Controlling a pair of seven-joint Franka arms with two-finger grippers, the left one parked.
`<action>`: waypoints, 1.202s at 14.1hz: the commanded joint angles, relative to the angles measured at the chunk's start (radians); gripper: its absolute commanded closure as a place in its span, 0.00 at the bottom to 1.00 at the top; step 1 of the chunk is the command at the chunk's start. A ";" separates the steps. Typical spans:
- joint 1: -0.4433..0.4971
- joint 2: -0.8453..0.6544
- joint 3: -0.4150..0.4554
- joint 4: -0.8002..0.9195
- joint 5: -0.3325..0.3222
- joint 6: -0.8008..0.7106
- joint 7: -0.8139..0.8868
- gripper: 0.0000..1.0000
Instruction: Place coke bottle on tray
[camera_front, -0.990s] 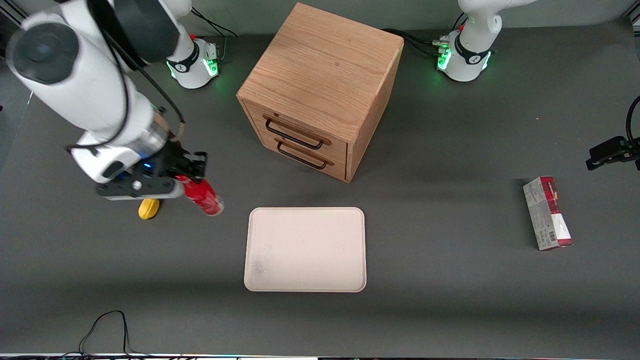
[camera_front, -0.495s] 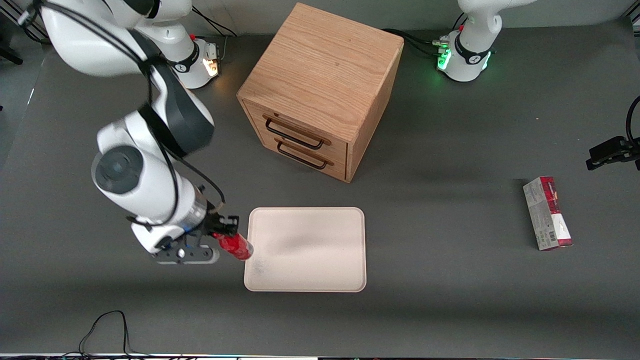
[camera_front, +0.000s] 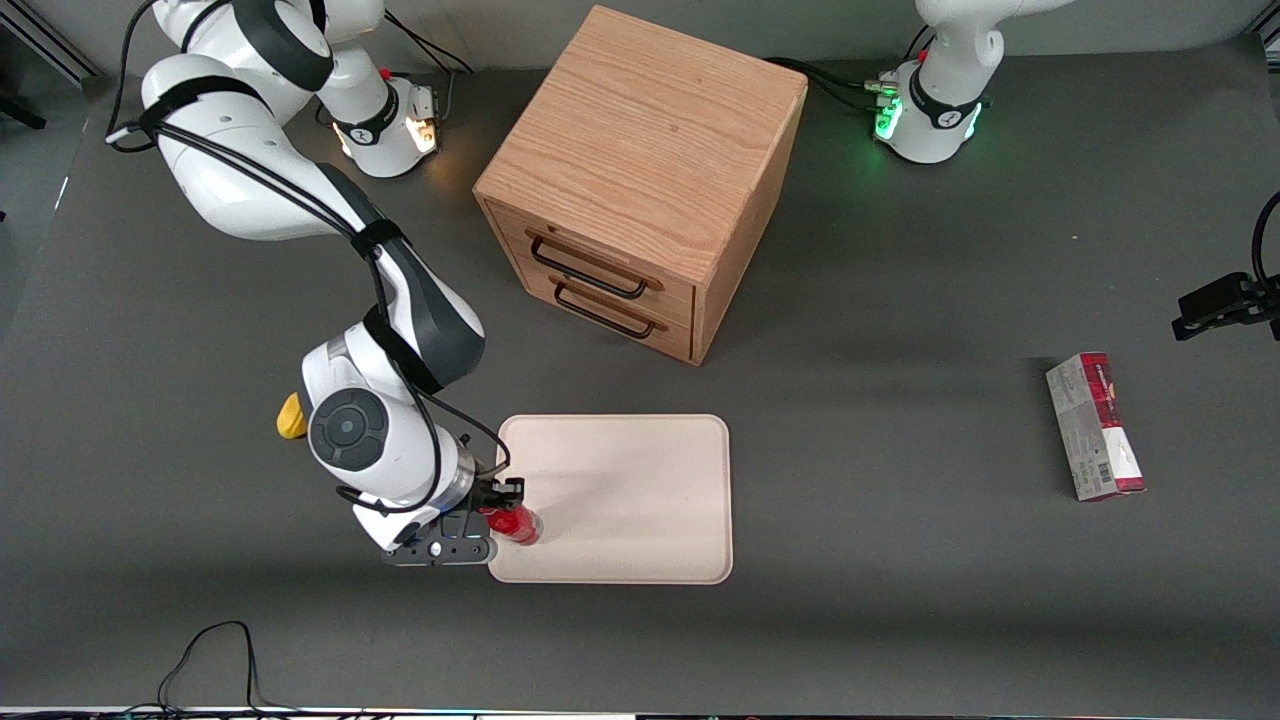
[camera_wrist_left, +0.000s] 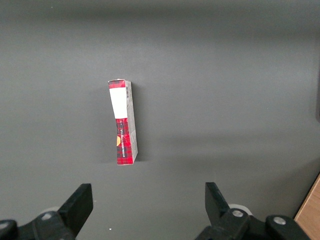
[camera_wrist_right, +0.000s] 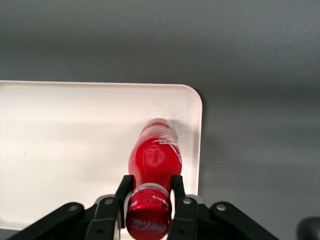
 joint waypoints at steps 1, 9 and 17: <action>-0.007 -0.008 0.016 -0.011 -0.033 0.014 0.011 1.00; -0.010 0.004 0.015 -0.037 -0.047 0.074 0.053 0.00; 0.002 -0.094 -0.040 -0.039 -0.044 0.013 0.038 0.00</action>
